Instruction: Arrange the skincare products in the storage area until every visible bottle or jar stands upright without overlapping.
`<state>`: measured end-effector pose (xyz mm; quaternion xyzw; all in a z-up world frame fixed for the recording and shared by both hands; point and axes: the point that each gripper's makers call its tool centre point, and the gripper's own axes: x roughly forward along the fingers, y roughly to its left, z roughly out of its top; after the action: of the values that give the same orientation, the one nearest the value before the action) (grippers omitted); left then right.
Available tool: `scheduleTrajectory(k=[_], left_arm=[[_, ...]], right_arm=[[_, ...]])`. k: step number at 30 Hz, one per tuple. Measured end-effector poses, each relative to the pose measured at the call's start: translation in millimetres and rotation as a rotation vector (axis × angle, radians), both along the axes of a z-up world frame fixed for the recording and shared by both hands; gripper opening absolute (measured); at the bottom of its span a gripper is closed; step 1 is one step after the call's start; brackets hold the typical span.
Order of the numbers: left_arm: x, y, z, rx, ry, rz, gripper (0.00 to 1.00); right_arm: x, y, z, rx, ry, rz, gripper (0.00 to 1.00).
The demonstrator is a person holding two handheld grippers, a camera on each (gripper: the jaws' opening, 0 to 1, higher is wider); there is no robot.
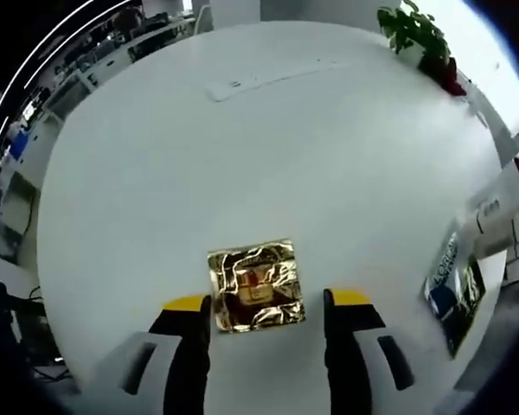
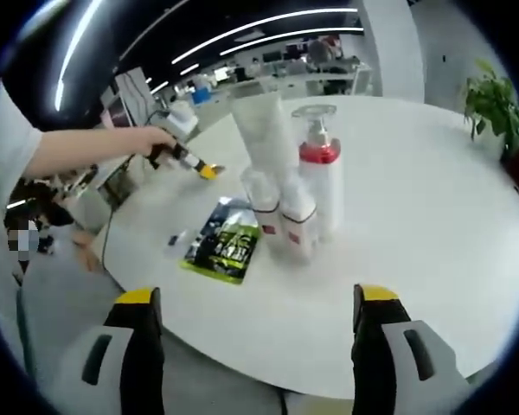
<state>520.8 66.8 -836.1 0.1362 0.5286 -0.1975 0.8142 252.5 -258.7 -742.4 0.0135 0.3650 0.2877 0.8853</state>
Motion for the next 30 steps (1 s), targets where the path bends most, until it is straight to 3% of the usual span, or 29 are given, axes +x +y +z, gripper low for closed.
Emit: scheduleTrajectory(k=[3,6,19,22,23,25,26,29,30], left_arm=[[-4.4,-1,1.2,0.002,0.001,0.01,0.38],[-17.2,-10,5.8,0.007,0.002,0.01,0.38],[-40.7,-20,28.0,0.003,-0.017,0.025,0.35],[-47.2,-15,40.6,0.039,-0.041,0.016,0.05],[-50.4,-18,44.1,0.03,-0.041,0.016,0.06],[-52.5,-22,47.3,0.016,-0.047,0.009,0.29],[-55.1,-24,46.9,0.004,-0.036,0.012,0.34],[-61.3,-21,48.4,0.046,-0.035,-0.008,0.24],[-62.6,-22,49.4,0.044,-0.037,-0.006,0.25]], right_arm=[[0,0,-0.5,-0.004,0.001,0.002,0.91],[-1,1,-0.9,-0.006,0.005,0.007,0.91],[-1,2,0.8,-0.02,-0.01,0.021,0.91],[0,2,1.0,-0.018,-0.011,0.023,0.91],[0,2,1.1,-0.019,-0.013,0.024,0.91],[0,2,1.5,-0.022,-0.019,0.028,0.91],[0,2,1.7,-0.023,-0.021,0.029,0.91],[0,1,1.5,-0.026,-0.026,0.029,0.91],[0,1,1.5,-0.026,-0.027,0.028,0.91]])
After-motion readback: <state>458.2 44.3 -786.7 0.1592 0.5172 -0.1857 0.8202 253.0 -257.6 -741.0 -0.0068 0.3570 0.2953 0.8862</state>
